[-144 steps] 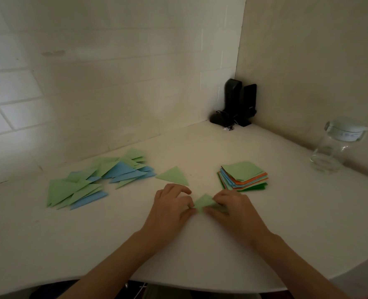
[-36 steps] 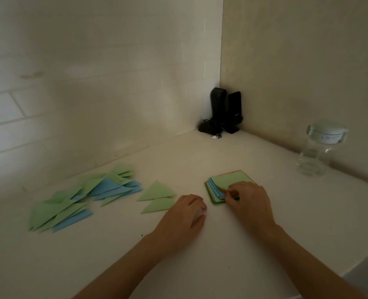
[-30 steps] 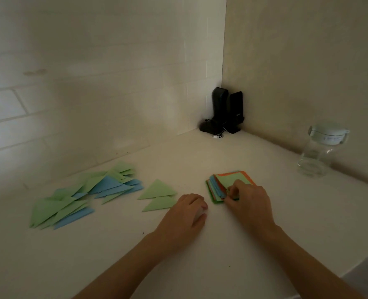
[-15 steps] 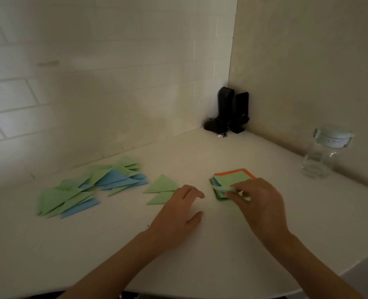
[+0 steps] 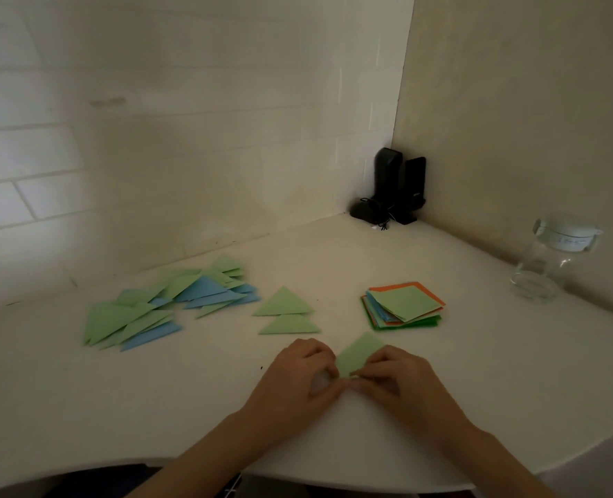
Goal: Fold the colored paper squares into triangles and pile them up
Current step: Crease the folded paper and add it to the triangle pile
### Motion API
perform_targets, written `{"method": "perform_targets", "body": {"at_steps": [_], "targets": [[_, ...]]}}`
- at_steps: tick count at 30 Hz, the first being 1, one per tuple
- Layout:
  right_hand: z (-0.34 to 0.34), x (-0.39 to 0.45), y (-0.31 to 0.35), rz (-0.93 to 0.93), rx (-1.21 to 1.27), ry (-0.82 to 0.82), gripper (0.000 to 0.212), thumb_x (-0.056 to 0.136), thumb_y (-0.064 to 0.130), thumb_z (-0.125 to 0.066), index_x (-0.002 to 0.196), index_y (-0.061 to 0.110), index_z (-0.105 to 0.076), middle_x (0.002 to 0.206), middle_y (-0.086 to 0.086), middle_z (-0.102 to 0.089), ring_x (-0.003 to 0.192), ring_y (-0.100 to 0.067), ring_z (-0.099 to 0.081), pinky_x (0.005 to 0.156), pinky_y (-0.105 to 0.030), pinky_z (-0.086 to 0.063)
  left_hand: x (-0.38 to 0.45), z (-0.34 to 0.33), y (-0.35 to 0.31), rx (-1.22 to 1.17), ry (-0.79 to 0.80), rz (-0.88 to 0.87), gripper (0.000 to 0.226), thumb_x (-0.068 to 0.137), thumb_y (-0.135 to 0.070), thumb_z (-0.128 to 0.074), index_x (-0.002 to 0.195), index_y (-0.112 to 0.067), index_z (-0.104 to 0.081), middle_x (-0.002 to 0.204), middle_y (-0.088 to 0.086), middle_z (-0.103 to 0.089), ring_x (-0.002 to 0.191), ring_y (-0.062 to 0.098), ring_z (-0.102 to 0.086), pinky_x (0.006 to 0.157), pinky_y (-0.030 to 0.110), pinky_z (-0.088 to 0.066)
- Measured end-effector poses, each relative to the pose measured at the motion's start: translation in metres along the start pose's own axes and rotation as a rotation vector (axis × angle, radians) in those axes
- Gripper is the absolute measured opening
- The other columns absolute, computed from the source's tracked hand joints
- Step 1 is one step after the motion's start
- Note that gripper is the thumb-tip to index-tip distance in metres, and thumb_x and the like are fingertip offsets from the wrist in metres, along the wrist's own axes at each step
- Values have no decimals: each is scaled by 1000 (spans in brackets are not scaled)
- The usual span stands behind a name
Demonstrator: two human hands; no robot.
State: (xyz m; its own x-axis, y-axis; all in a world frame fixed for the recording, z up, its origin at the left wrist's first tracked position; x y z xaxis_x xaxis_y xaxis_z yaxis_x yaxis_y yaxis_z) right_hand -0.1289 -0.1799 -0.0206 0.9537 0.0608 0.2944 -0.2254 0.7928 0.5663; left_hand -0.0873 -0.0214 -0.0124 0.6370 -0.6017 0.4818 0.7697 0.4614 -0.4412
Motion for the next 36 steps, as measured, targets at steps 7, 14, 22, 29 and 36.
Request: {"method": "perform_targets", "body": {"at_steps": [7,14,22,29,36], "targets": [[5,1,-1,-46,11,-110,17,75,37,-66,74,22,-72,72,13,-63,73,-2,-57,61,-4,-38,3,-7,0,-1,-106,94,23,81,-44,-58,72,-23,-56,86,-10,-55,83,8,-50,74,32,-45],[8,1,-11,-202,172,-82,27,68,10,-80,86,27,-70,81,10,-67,78,1,-59,65,-4,-40,8,-11,9,-128,-28,190,10,71,-36,-68,73,-29,-61,86,-11,-55,88,6,-50,81,26,-41],[5,8,-5,-202,69,44,12,78,32,-73,84,36,-63,84,9,-57,70,-4,-55,66,-7,-39,6,-8,11,-150,20,114,7,79,-31,-65,86,-28,-66,95,-14,-58,96,2,-51,87,18,-38],[-12,14,-2,-96,-41,141,19,89,37,-57,91,19,-63,85,15,-42,78,-6,-44,75,-25,-39,0,-4,4,-38,155,-26,37,81,-48,-62,112,-27,-59,117,-15,-53,111,1,-44,97,20,-35],[-10,18,-1,-13,-14,153,48,77,59,-35,95,25,-63,97,12,-55,92,-4,-50,84,-30,-44,3,-10,-4,98,131,-136,20,79,-22,-55,97,-20,-63,102,-6,-61,93,13,-52,81,25,-41]]}}
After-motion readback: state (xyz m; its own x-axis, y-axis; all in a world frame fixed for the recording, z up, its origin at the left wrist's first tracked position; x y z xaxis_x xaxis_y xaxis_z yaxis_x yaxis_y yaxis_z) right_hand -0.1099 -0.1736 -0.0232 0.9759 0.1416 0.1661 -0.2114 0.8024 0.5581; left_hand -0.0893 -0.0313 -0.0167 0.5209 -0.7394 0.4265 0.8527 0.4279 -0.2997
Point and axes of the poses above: each hand's wrist, its own x-axis towards the middle knuckle, its own z-axis out of the back of the hand, y = z × x, the point moved 6 cm from there along x, towards the middle knuckle
